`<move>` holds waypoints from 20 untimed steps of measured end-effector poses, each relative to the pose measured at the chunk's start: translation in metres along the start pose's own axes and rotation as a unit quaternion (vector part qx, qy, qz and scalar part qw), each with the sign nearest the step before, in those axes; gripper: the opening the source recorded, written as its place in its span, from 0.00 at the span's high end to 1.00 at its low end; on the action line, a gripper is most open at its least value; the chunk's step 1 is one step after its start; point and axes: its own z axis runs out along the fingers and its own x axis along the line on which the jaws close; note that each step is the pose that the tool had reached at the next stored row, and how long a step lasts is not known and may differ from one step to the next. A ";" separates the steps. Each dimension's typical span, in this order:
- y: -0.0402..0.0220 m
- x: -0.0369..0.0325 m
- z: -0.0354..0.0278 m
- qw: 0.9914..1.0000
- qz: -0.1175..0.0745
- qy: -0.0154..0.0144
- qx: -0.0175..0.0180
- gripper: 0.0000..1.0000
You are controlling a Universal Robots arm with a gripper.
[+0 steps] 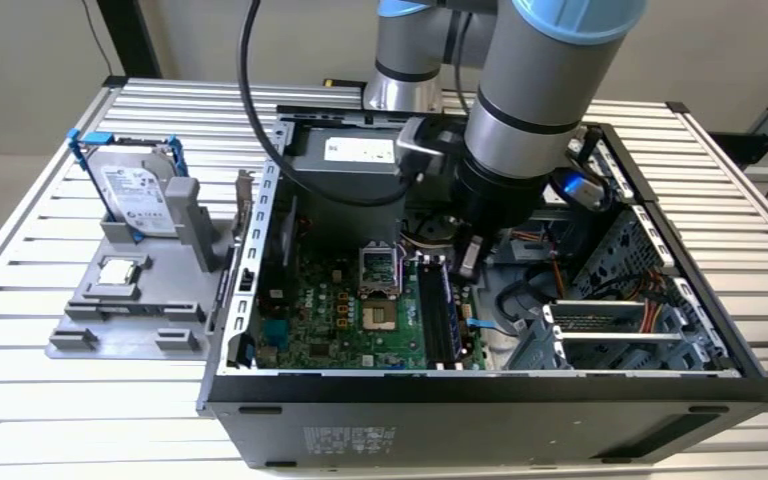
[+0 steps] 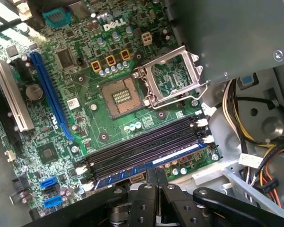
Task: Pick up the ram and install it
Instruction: 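Press down the ram until it locks into place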
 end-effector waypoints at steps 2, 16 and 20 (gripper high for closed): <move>0.0000 0.0000 0.0000 1.000 -0.013 0.000 0.000 1.00; -0.0001 -0.0001 0.0000 0.992 -0.129 0.003 -0.002 1.00; -0.0007 -0.0003 0.0000 0.988 -0.156 0.003 -0.002 1.00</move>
